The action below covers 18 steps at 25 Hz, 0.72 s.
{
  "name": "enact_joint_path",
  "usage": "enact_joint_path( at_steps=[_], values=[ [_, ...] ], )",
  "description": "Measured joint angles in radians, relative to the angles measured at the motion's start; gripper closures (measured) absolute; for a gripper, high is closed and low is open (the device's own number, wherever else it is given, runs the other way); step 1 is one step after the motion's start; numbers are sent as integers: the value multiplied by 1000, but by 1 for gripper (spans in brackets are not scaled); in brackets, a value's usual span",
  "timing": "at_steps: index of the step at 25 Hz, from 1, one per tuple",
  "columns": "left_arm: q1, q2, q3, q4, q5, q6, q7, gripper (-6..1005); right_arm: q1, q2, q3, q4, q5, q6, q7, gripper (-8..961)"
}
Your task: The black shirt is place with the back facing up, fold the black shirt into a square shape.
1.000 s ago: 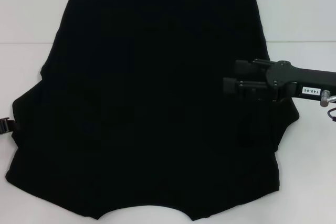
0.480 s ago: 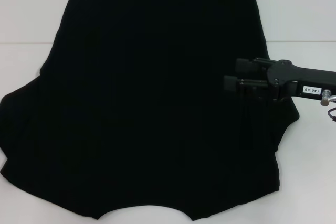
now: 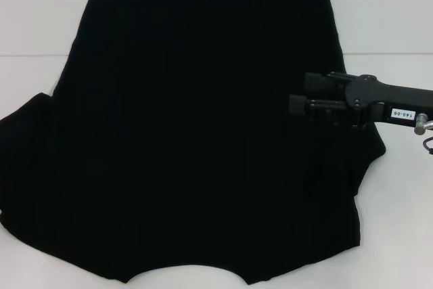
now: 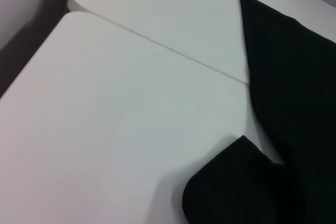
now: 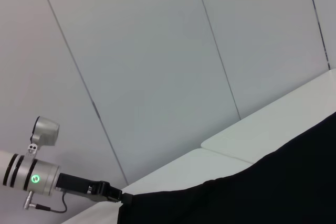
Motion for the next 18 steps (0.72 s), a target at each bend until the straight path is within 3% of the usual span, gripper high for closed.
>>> enact_joint_path(
  at_steps=[18],
  values=[
    [14,2,-74,10,-10,-1,0,1001,-4,0,0,0,1,-4,0,67]
  ],
)
